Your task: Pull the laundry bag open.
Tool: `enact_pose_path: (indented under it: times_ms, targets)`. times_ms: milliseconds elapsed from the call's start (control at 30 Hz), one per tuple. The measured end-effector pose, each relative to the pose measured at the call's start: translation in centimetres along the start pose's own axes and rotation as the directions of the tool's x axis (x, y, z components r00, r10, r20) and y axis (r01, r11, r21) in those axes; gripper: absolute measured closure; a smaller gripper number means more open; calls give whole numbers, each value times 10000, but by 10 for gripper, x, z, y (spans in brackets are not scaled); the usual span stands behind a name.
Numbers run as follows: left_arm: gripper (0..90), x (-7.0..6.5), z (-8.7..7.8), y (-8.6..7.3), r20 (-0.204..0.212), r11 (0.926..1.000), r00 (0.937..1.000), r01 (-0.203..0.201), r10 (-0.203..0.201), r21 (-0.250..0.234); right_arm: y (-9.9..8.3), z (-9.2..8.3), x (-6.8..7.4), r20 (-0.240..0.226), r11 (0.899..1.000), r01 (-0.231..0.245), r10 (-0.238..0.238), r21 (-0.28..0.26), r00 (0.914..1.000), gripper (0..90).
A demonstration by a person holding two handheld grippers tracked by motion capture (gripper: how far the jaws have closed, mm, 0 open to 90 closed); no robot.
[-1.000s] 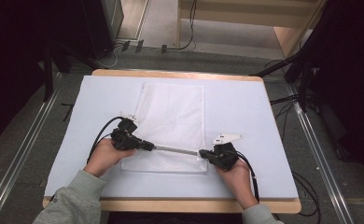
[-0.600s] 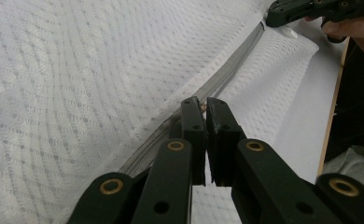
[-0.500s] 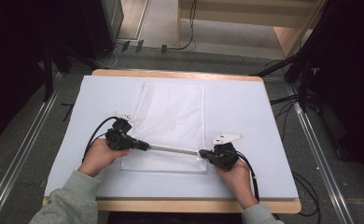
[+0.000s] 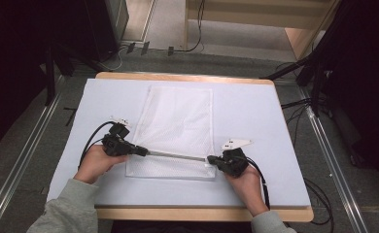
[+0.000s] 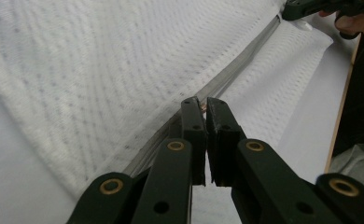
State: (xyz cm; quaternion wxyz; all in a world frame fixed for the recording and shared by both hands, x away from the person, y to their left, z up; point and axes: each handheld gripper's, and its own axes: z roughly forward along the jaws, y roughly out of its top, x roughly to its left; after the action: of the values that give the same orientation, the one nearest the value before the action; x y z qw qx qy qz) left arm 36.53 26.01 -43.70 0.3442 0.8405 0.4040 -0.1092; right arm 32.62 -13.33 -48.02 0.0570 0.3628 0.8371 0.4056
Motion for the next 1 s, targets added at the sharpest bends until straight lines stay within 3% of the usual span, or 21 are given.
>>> enact_pose_path:
  times_ms: [167, 200, 267, 633, 1000]
  targets:
    - [885, 6, -8, -6, -104, 9997, 9998, 187, -189, -133, 1, 0, 0, -27, 10000, -37, 37, 19, 10000, 900]
    - [885, 7, -9, -7, 69, 9995, 9996, 260, -259, -164, 1, 0, 0, -35, 10000, -42, 42, 20, 10000, 900]
    - [884, 7, -11, -8, -100, 9995, 9996, 257, -259, -204, 1, 0, -1, -44, 10000, -30, 30, 28, 10000, 900]
    - [884, 10, -15, -11, 82, 9993, 9994, 343, -342, -167, 1, 0, -1, -86, 10000, -68, 68, 61, 9999, 900]
    - [885, 13, -19, -14, 0, 9987, 9990, 441, -441, -249, 1, 0, -1, -99, 10000, -63, 64, 67, 9999, 900]
